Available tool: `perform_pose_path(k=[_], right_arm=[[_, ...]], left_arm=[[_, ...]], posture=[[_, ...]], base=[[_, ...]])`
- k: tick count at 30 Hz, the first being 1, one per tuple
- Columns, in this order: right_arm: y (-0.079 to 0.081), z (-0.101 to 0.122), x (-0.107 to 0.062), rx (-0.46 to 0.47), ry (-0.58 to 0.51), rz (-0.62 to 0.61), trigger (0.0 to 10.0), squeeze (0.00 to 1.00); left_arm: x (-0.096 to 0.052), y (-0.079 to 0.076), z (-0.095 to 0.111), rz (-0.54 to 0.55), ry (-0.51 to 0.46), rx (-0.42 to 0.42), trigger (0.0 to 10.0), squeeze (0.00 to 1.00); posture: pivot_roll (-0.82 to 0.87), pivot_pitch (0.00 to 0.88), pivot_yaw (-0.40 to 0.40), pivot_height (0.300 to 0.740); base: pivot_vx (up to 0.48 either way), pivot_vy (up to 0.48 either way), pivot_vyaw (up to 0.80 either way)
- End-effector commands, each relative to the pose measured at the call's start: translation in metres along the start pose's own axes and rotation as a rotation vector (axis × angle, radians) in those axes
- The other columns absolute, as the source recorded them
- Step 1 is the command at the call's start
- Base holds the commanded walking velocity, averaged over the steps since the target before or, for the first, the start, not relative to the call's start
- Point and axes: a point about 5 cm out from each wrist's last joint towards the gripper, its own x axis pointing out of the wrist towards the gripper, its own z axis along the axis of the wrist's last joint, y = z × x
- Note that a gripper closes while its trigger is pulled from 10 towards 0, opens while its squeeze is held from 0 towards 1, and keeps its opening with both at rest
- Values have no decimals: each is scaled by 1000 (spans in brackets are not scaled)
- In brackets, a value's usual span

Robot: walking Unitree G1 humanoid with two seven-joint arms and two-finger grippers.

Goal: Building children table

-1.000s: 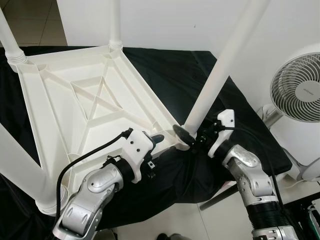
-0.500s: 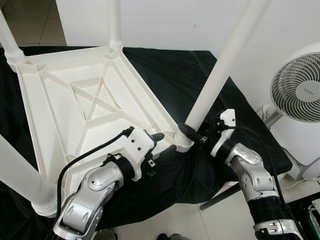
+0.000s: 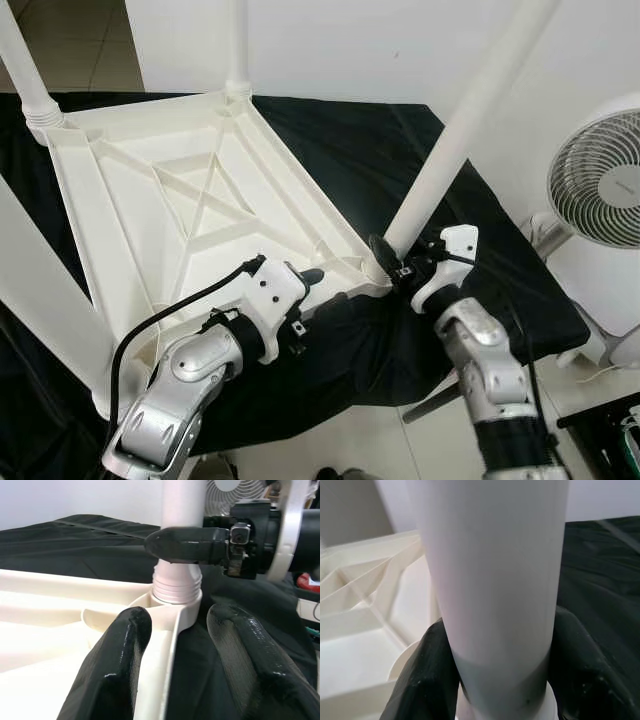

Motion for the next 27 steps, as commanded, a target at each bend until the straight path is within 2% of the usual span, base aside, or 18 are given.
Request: perform_pose_path(k=[1, 5, 11, 12, 13, 14, 20, 21, 22, 24, 27], right_arm=[[-3, -5, -3, 38, 25, -109, 10000, 0], [7, -5, 0, 62, 23, -240, 10000, 0], [10, -7, -1, 74, 40, -281, 10000, 20], [9, -8, -2, 78, 47, -277, 10000, 380], [9, -8, -2, 78, 47, -277, 10000, 380], [8, -6, -3, 79, 42, -252, 10000, 1000], [-3, 1, -3, 42, 19, -101, 10000, 1000], [-9, 2, -2, 32, 22, -47, 10000, 0], [-9, 2, -2, 32, 22, -47, 10000, 0], [-19, 6, 0, 19, 26, 64, 10000, 0], [-23, 7, 2, -1, 28, 123, 10000, 0]], left_arm=[[2, 0, -5, 22, 17, -13, 10000, 0], [5, 0, -4, 18, 10, -18, 10000, 0], [6, 1, -3, 18, 8, -14, 10000, 0], [6, 1, -3, 18, 10, -16, 10000, 0], [6, 1, -3, 18, 10, -16, 10000, 0], [5, 2, -3, 16, 11, -12, 10000, 0], [6, 3, -3, 11, 11, -4, 10000, 0], [6, 4, -3, 10, 11, -3, 10000, 0], [6, 4, -3, 10, 11, -3, 10000, 0], [7, 4, -3, 7, 10, 0, 10000, 0], [7, 4, -2, 4, 7, 0, 10000, 0]], posture=[[110, 157, -102, 740], [110, 157, -102, 740], [110, 157, -102, 740], [112, 146, -102, 740], [112, 146, -102, 740], [112, 146, -102, 740], [112, 133, -99, 740], [113, 128, -99, 740], [113, 128, -99, 740], [114, 123, -98, 740], [114, 118, -98, 740]], base=[[0, 0, 0], [0, 0, 0], [0, 0, 0], [0, 0, 0], [0, 0, 0], [0, 0, 0], [0, 0, 0], [0, 0, 0], [0, 0, 0], [0, 0, 0], [0, 0, 0]])
